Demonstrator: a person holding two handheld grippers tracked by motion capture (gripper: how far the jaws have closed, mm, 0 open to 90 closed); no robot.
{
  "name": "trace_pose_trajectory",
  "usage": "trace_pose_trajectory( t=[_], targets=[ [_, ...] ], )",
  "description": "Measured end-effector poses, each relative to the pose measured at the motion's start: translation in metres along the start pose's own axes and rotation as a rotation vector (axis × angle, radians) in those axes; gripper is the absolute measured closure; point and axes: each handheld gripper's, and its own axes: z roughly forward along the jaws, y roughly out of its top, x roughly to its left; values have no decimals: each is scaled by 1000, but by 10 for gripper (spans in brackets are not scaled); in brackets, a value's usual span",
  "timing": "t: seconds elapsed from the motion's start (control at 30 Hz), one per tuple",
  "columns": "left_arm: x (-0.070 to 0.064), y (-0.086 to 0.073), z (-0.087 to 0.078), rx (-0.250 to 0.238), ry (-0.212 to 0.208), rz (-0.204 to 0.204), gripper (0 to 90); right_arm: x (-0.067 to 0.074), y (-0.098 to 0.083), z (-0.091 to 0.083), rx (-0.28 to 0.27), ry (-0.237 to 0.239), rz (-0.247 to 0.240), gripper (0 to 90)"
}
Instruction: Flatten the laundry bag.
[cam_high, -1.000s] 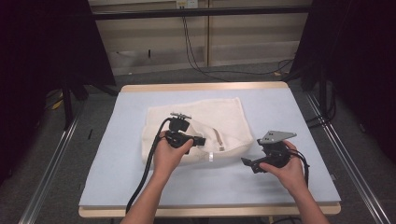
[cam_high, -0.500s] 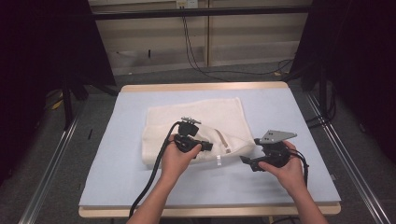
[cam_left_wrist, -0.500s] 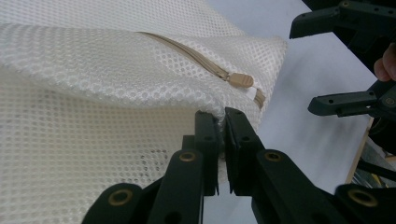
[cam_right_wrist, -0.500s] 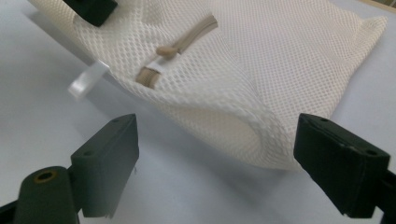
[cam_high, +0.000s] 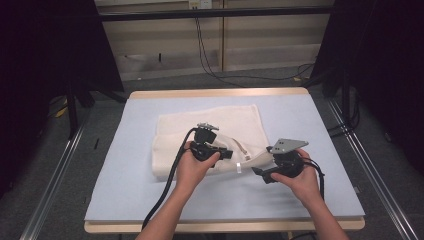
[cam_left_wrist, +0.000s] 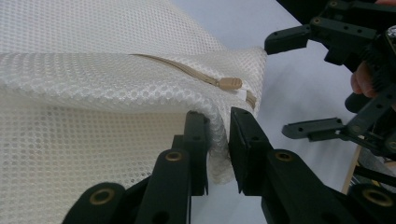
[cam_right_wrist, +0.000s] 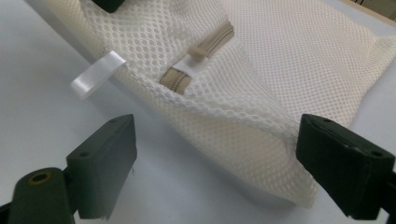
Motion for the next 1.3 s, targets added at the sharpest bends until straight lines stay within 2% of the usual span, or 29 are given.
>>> trace_pose_trajectory(
  t=[0.03, 0.07, 0.1, 0.17, 0.2, 0.23, 0.27, 0.3, 0.33, 0.37, 0.47, 0.53, 0.57, 0.63, 0.67, 0.73, 0.8, 0.83, 0.9, 0.93, 1.07, 1.1, 1.13, 1.2, 1.23, 1.3],
  targets=[
    [1, 0, 0, 2, -1, 3, 757, 0, 1, 1, 2, -10, -9, 161],
    [1, 0, -1, 0, 1, 1, 736, -1, 2, 2, -4, -5, -24, 235],
    [2, -1, -2, -5, 7, -2, 711, -2, 3, 2, -6, -12, -32, 330],
    [5, -2, -6, -19, 11, 4, 650, -5, 3, 1, -12, -28, -47, 580],
    [6, -3, -7, -26, 14, 1, 612, -7, 2, 0, -23, -14, -38, 681],
    [8, -4, -9, -35, 9, -2, 582, -8, 2, -1, -21, -8, -27, 746],
    [11, -5, -13, -37, 8, -10, 514, -10, 1, -1, -25, 4, -17, 864],
    [11, -5, -13, -37, 8, -10, 495, -10, 0, -2, -28, 9, -7, 889],
    [12, -6, -15, -43, 16, -10, 495, -10, 0, -2, -28, 9, -7, 889],
    [16, -7, -20, -53, 28, -6, 447, -11, -1, -1, -29, 21, 3, 900],
    [21, -9, -25, -65, 41, -11, 405, -12, -2, 0, -21, 12, 9, 900],
    [28, -12, -32, -65, 63, -14, 381, -15, -4, -1, -23, 6, 37, 900],
    [34, -14, -38, -67, 92, -12, 371, -19, -7, -2, -25, -2, 59, 900],
    [41, -18, -45, -72, 111, -18, 363, -21, -9, -2, -28, -1, 68, 900],
    [41, -18, -45, -72, 111, -18, 354, -21, -9, -2, -28, -1, 68, 900],
    [49, -22, -51, -73, 137, -22, 352, -20, -9, -3, -33, -3, 70, 900],
    [57, -26, -58, -72, 161, -26, 333, -19, -9, -3, -30, 2, 63, 900],
    [66, -30, -66, -77, 190, -28, 307, -18, -9, -2, -23, -14, 56, 898],
    [74, -35, -74, -81, 211, -43, 304, -16, -8, -3, -24, -14, 51, 889],
    [74, -35, -74, -81, 211, -43, 304, -16, -8, -3, -24, -14, 51, 889],
    [93, -45, -91, -70, 275, -55, 303, -14, -11, -4, -17, -16, 46, 860],
    [102, -50, -100, -76, 307, -64, 293, -14, -12, -5, -15, -19, 43, 858],
    [102, -50, -100, -76, 307, -64, 292, -14, -12, -5, -15, -19, 43, 858],
    [111, -56, -106, -94, 328, -91, 293, -13, -13, -6, -2, -19, 46, 858],
    [121, -60, -111, -105, 342, -113, 293, -14, -14, -6, -2, -17, 47, 858],
    [130, -64, -114, -106, 351, -135, 293, -14, -15, -5, 2, -14, 50, 861]
  ],
)
